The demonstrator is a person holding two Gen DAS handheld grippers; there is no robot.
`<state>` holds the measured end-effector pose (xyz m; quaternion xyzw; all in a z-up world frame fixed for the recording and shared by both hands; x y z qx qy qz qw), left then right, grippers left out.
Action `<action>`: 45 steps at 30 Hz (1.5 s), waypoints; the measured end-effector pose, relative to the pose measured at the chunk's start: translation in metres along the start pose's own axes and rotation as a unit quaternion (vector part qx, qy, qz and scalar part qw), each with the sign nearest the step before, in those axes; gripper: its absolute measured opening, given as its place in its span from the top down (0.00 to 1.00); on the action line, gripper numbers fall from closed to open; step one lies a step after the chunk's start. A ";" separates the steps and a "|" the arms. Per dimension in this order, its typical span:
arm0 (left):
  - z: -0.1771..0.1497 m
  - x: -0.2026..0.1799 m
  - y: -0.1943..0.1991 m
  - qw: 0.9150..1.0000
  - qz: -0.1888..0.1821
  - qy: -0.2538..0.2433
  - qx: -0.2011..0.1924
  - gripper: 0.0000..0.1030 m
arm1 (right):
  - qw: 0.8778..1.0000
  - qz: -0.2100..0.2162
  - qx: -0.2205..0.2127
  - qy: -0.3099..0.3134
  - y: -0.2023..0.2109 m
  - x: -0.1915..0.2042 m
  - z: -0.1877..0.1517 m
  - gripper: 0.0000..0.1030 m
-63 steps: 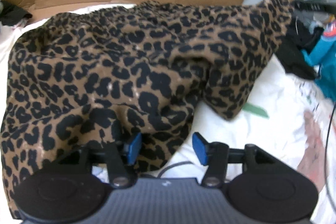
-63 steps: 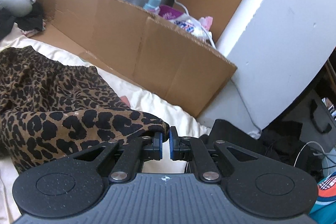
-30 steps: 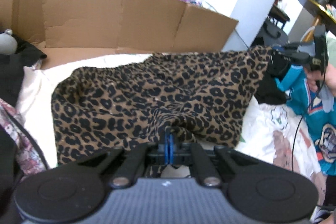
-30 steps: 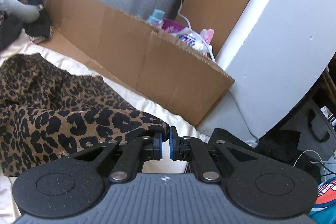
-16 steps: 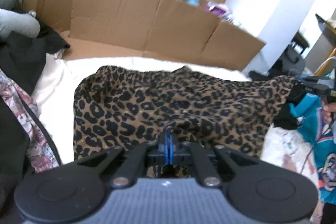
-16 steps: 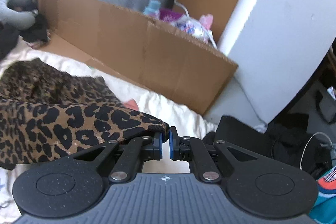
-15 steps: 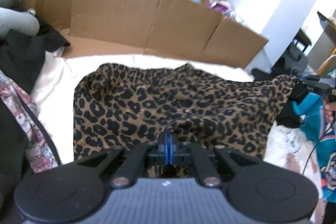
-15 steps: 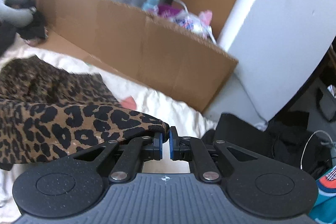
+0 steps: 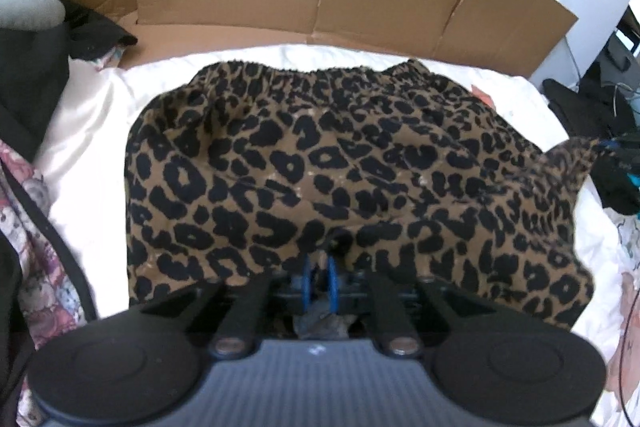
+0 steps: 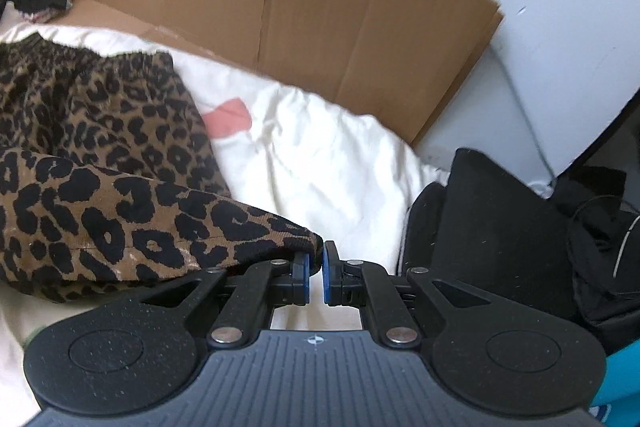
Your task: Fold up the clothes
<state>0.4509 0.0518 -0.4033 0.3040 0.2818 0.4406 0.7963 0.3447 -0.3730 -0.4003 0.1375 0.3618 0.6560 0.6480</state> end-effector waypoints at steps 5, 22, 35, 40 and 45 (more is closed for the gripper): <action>0.003 -0.004 0.016 1.000 0.010 -0.001 -0.006 0.88 | 1.000 0.007 0.016 0.000 -0.020 0.004 -0.012 0.96; -0.006 -0.074 0.081 0.998 -0.039 0.020 -0.047 0.74 | 1.000 0.017 0.025 0.004 -0.028 0.007 -0.021 0.96; -0.056 -0.107 0.018 0.992 -0.080 0.097 0.014 0.63 | 0.999 0.018 0.028 0.009 -0.029 0.009 -0.026 0.96; -0.072 -0.109 -0.006 0.984 -0.088 0.147 0.037 0.55 | 0.999 0.021 0.030 0.013 -0.029 0.009 -0.029 0.96; -0.083 -0.111 -0.024 0.979 -0.097 0.172 0.047 0.51 | 0.999 0.023 0.034 0.015 -0.031 0.010 -0.032 0.96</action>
Point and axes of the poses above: each gripper's, at about its wrist camera, not at the fingertips, and y roughly against the way its jaws point, x to its left, z to its top, the point moved 6 cm from there along -y, roughly the way its jaws point, and after that the axes turned 9 degrees about -x, right-handed, at the moved point
